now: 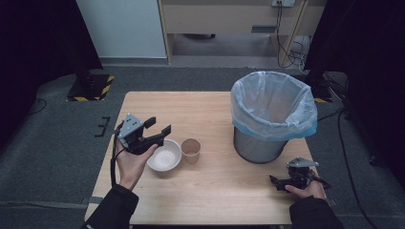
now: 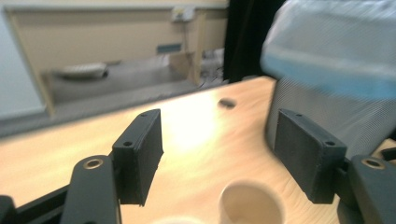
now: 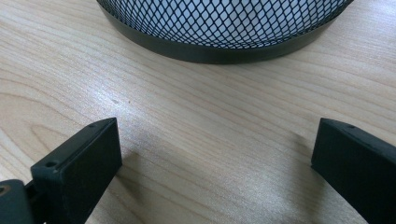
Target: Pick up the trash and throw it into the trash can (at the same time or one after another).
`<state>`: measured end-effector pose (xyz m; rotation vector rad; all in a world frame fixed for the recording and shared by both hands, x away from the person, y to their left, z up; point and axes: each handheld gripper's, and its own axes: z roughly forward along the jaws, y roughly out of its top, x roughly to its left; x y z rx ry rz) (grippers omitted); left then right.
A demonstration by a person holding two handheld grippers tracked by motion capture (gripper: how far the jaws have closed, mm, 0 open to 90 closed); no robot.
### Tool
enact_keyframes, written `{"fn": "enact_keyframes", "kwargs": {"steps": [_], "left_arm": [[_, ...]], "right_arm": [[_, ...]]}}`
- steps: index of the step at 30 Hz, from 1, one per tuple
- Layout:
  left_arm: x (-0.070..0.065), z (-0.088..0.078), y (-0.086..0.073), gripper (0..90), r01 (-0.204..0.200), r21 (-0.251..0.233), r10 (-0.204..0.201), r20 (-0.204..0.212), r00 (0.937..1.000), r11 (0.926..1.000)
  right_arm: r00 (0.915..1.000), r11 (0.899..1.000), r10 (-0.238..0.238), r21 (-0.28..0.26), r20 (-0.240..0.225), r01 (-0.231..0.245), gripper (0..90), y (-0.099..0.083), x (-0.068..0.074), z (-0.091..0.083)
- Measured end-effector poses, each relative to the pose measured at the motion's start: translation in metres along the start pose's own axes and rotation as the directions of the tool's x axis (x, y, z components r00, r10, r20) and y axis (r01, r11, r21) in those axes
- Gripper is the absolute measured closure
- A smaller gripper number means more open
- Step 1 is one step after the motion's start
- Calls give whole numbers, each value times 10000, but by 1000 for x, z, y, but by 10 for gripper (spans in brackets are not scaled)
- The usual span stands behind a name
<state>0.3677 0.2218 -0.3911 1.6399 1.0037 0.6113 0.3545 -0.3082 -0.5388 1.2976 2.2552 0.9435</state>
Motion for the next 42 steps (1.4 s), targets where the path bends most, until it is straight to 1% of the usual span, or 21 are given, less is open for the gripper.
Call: {"fn": "enact_keyframes", "kwargs": {"steps": [1,3,5,6,8,9,11,12,14,15,17,20,21,24,25,33,36,42], "left_arm": [[4,-1,-7,318,35,143,-34,-98,9999,9999],[16,0,-26,316,199,538,-173,-472,9987,9984],[24,0,-38,312,370,807,-310,-742,9968,9961],[29,1,-47,311,532,955,-450,-856,9953,9940],[35,2,-58,313,694,1170,-576,-1019,9931,9907],[40,3,-66,318,834,1294,-685,-1155,9909,9881],[46,5,-73,332,896,1694,-668,-1359,9885,9815],[49,6,-76,337,902,1797,-642,-1454,9873,9796],[53,8,-80,349,1099,1878,-814,-1533,9848,9760],[55,10,-83,354,1132,1984,-823,-1573,9841,9736],[57,13,-87,369,1069,2187,-724,-1603,9844,9699],[59,17,-93,405,1309,2372,-954,-1556,9832,9626],[60,19,-95,412,1292,2495,-918,-1560,9835,9597],[60,23,-101,456,1430,2784,-1038,-1509,9831,9498],[60,24,-102,466,1416,2899,-1008,-1515,9833,9465],[59,30,-109,572,1391,3459,-949,-1418,9853,9279],[59,31,-110,622,1472,3541,-1053,-1349,9852,9235],[60,28,-109,752,1631,3598,-1164,-1480,9821,9187]], "right_arm": [[10000,10000,-1,-2,1,1,19,0,0,0],[10000,10000,-44,-9,9,44,19,0,0,0],[10000,10000,-6,-1,2,6,20,0,0,0],[10000,10000,1,0,1,-1,19,0,0,0],[10000,10000,-2,1,0,2,19,0,0,0],[10000,10000,-1,-1,0,1,19,0,0,0],[10000,10000,-7,0,2,7,20,0,0,0],[10000,10000,-3,1,1,3,19,0,0,0],[10000,10000,-7,0,5,7,20,0,0,0],[10000,10000,-6,0,4,6,20,0,0,0],[10000,10000,-9,-1,2,9,20,0,0,0],[10000,10000,-5,1,2,5,20,0,0,0],[10000,10000,-43,-5,9,43,20,0,0,0],[10000,10000,-44,-5,10,44,20,0,0,0],[10000,10000,-46,-5,10,46,20,0,0,0],[10000,10000,-4,1,2,4,20,0,0,0],[10000,10000,-50,-5,11,50,20,0,0,0],[10000,10000,-5,2,2,5,20,0,0,0]]}}
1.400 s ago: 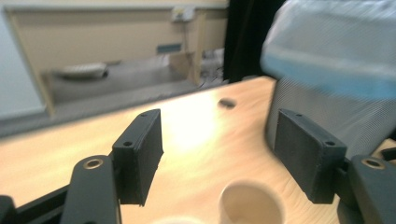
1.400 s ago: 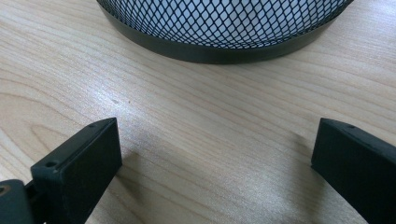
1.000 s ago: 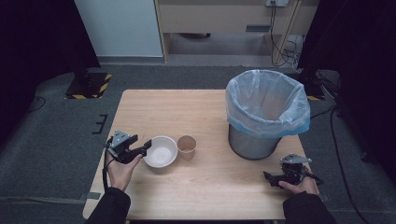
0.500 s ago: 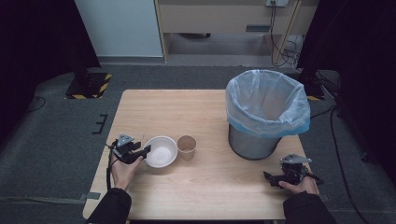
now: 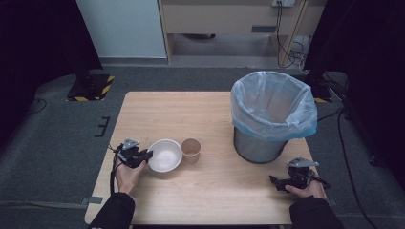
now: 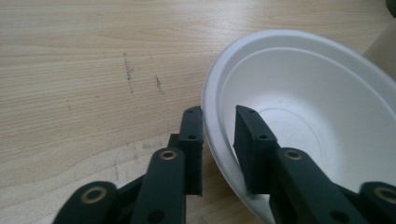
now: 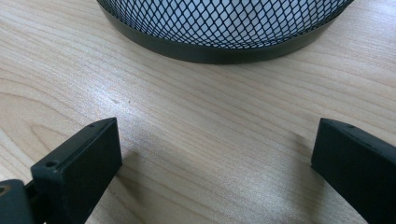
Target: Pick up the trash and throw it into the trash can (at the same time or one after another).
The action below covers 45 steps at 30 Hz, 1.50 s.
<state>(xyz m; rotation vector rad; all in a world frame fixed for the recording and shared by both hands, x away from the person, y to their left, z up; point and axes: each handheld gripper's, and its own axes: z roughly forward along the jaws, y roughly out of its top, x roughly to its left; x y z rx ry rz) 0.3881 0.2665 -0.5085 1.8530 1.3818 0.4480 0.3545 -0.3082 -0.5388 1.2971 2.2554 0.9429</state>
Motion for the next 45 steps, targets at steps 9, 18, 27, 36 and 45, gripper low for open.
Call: {"fn": "enact_keyframes", "kwargs": {"steps": [9,18,27,36,45], "left_arm": [[-2,-11,6,815,286,-520,-285,35,9996,9982],[-8,-27,14,830,22,-1352,-35,-99,9999,9908],[-3,-42,18,843,39,-1855,-92,-278,9996,9826],[-3,-64,27,844,-51,-2817,-31,-286,9996,9595],[-7,-87,39,843,-175,-3838,105,-202,9997,9232]], "right_arm": [[10000,10000,-40,-8,8,40,20,0,0,0],[10000,10000,-46,-8,7,46,20,0,0,0],[10000,10000,-4,-1,-1,4,20,0,0,0],[10000,10000,-1,-1,-2,1,19,0,0,0],[10000,10000,2,-1,-1,-2,19,0,0,0]]}}
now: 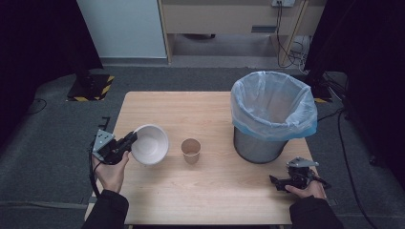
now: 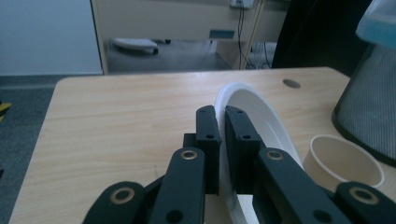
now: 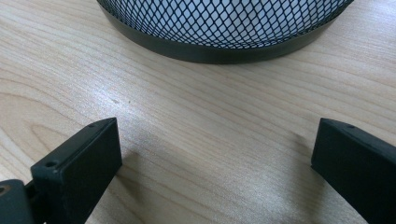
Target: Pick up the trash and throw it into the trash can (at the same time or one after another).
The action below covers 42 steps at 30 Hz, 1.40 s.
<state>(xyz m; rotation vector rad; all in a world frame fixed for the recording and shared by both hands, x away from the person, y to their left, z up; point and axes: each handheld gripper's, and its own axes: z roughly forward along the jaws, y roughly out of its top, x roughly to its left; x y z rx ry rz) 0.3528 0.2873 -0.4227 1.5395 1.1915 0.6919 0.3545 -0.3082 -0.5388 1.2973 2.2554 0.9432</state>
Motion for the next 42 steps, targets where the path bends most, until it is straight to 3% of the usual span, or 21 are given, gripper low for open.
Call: {"fn": "enact_keyframes", "kwargs": {"steps": [11,21,34,42], "left_arm": [[-10,-12,18,843,24,-908,6,328,9995,9959],[-26,-22,38,843,-110,-1669,245,794,9965,9859],[-47,-23,60,843,-280,-2264,603,1370,9887,9736],[-67,-18,81,843,-445,-2693,926,1686,9813,9620]], "right_arm": [[10000,10000,-2,1,-1,2,20,0,0,0],[10000,10000,-44,-8,9,44,19,0,0,0],[10000,10000,-46,-8,7,46,19,0,0,0],[10000,10000,-4,0,-1,4,19,0,0,0]]}}
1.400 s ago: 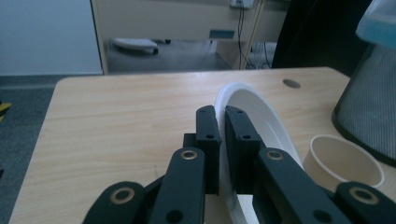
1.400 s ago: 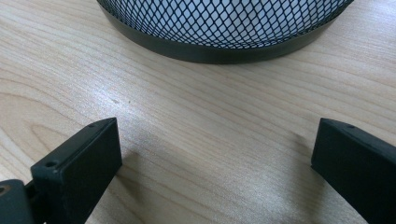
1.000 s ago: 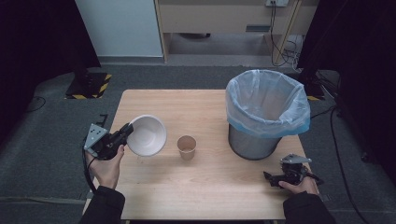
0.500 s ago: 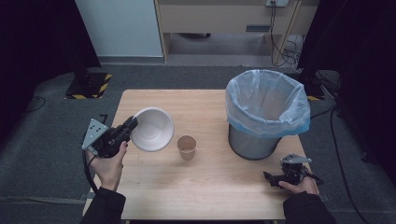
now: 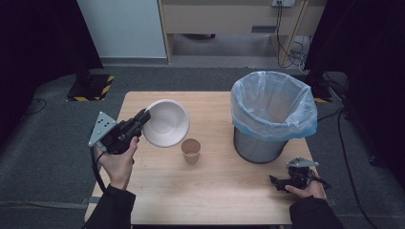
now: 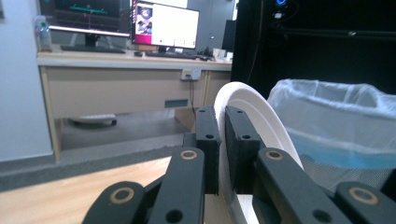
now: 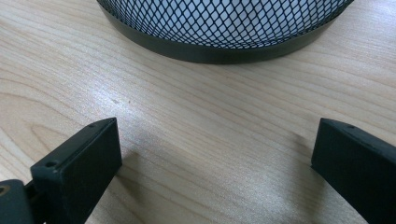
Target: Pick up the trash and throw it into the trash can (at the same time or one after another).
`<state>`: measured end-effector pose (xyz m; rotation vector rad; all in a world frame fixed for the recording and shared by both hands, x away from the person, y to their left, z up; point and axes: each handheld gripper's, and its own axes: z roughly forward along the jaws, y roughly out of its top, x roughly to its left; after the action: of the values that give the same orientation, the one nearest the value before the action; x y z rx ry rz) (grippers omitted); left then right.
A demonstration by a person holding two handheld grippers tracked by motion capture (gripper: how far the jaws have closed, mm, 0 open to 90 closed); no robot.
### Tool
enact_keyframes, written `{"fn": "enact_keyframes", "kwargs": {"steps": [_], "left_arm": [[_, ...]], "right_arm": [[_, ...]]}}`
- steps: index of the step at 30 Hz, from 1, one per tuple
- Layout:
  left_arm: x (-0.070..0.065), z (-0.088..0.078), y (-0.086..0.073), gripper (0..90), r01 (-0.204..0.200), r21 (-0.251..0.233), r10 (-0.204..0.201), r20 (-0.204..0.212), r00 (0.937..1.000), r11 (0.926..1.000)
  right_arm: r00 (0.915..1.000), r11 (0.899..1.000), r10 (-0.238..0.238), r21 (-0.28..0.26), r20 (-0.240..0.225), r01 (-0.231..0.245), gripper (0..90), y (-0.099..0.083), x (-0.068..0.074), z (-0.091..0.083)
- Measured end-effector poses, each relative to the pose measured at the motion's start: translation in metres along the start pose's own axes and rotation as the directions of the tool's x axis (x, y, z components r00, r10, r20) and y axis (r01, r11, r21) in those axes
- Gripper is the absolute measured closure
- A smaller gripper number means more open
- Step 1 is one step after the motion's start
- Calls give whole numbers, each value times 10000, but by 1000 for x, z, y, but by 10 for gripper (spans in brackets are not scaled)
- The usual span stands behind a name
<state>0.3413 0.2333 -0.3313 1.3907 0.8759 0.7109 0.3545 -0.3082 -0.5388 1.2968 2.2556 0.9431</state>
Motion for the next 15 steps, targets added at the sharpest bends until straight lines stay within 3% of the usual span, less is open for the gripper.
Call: {"fn": "enact_keyframes", "kwargs": {"steps": [15], "left_arm": [[-20,20,31,843,-140,-686,176,514,9985,9975]], "right_arm": [[10000,10000,-43,-9,9,43,19,0,0,0]]}}
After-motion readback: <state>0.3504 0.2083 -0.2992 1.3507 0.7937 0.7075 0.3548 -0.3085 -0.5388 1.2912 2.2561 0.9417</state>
